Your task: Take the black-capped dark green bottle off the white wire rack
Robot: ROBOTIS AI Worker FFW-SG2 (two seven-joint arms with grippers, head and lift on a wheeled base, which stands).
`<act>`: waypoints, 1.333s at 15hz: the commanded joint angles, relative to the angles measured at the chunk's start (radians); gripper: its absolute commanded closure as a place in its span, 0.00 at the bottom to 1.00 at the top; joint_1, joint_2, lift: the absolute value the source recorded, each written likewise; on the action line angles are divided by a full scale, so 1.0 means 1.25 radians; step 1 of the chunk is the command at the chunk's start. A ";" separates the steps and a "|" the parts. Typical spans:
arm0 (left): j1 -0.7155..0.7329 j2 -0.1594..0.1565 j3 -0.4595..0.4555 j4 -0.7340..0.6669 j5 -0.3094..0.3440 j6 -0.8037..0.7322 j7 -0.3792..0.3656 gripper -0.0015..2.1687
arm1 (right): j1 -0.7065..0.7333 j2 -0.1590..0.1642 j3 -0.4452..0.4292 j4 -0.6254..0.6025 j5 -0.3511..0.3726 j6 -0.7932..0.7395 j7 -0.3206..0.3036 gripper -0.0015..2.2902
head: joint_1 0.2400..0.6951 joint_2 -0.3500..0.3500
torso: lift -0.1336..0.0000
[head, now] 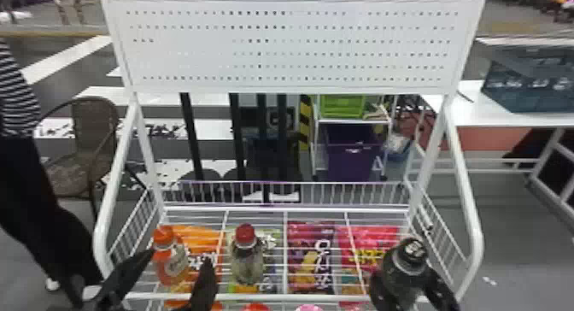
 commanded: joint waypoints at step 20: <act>0.001 -0.002 -0.004 -0.008 -0.001 -0.002 0.003 0.07 | 0.177 0.023 -0.182 -0.094 -0.095 -0.149 0.033 0.42 | 0.57 0.50 | 1.00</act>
